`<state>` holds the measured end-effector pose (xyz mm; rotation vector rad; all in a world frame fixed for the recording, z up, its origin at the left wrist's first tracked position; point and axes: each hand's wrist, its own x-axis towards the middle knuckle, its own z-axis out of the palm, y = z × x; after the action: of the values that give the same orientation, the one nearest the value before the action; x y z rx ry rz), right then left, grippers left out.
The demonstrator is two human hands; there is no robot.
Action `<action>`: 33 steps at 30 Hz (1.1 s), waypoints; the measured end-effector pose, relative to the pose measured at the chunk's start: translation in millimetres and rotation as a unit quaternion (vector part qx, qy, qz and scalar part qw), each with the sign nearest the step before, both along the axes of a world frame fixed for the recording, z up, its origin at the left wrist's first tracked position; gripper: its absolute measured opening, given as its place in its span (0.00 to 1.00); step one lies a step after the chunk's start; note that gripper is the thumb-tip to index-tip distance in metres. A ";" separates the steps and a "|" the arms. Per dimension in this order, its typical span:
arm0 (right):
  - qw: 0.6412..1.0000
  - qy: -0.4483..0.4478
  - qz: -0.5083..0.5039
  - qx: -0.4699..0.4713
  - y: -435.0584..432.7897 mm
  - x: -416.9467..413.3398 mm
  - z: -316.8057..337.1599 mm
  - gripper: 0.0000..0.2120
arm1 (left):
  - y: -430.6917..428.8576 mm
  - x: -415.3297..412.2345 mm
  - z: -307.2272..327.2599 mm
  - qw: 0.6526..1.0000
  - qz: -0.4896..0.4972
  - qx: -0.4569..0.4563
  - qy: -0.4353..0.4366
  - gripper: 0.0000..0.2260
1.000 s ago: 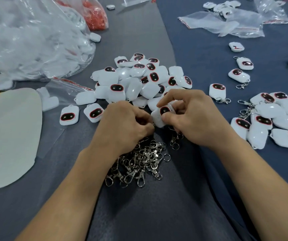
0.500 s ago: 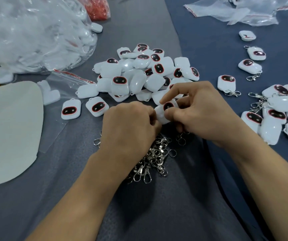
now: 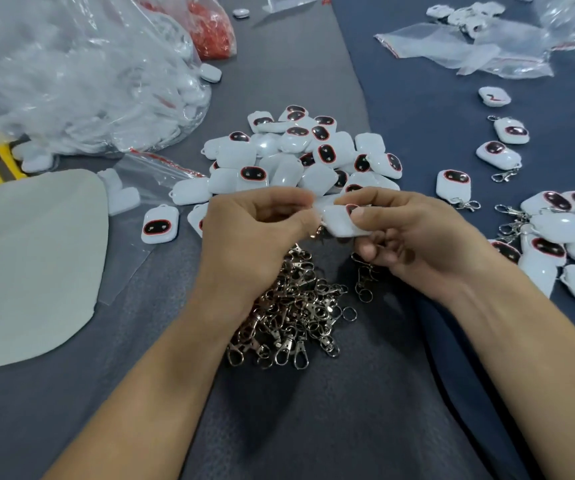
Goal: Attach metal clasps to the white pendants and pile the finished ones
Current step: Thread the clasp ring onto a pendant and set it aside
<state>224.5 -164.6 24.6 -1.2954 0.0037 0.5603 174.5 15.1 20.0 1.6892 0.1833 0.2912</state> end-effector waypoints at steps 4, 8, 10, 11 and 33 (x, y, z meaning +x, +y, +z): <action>0.996 0.037 0.017 0.080 9.7 -0.2 3.1 0.14 | 5.8 1.1 5.4 0.990 -0.056 -0.123 0.049 0.05; 0.995 0.010 0.022 0.092 24.7 4.1 12.9 0.11 | 9.9 1.1 9.9 0.985 -0.052 -0.158 0.046 0.08; 0.996 -0.018 0.029 0.079 33.3 8.4 19.4 0.12 | 13.9 2.1 11.3 0.982 -0.042 -0.180 0.036 0.07; 0.996 -0.031 0.033 0.071 37.3 10.0 21.4 0.12 | 17.2 2.7 11.5 0.980 -0.039 -0.191 0.028 0.08; 0.998 -0.054 0.014 0.040 35.8 3.5 3.9 0.09 | 31.4 3.9 2.5 0.998 -0.039 -0.038 0.028 0.03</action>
<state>228.1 -128.8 28.6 -1.2468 -0.1257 0.5088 178.5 46.5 22.5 1.6258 0.1663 0.1765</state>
